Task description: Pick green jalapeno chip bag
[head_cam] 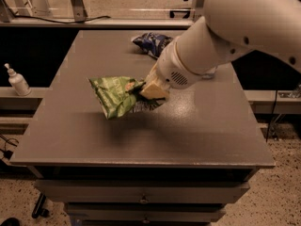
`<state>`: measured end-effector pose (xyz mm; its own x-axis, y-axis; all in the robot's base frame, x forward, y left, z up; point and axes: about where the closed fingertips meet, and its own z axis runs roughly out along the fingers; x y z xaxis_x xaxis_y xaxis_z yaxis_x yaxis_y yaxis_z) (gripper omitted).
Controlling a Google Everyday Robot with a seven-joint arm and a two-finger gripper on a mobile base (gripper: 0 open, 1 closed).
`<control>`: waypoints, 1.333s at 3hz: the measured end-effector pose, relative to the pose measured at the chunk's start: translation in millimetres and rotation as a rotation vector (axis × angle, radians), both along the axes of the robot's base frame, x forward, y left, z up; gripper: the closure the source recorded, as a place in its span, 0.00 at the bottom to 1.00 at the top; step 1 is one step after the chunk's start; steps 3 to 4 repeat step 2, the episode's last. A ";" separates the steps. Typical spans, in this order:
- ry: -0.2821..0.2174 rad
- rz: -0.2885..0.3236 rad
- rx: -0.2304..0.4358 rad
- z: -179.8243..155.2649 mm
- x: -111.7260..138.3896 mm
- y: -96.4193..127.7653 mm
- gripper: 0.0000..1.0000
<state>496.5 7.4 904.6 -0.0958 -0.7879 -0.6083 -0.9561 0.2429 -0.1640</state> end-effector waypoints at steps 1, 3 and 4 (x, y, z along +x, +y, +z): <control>-0.038 -0.021 0.043 42.8 9.6 -14.9 1.00; -0.050 -0.021 0.048 49.9 10.9 -14.1 1.00; -0.050 -0.021 0.048 49.9 10.9 -14.1 1.00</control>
Offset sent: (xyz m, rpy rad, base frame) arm 0.0081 -0.0128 0.0352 0.0351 -0.0312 -0.0179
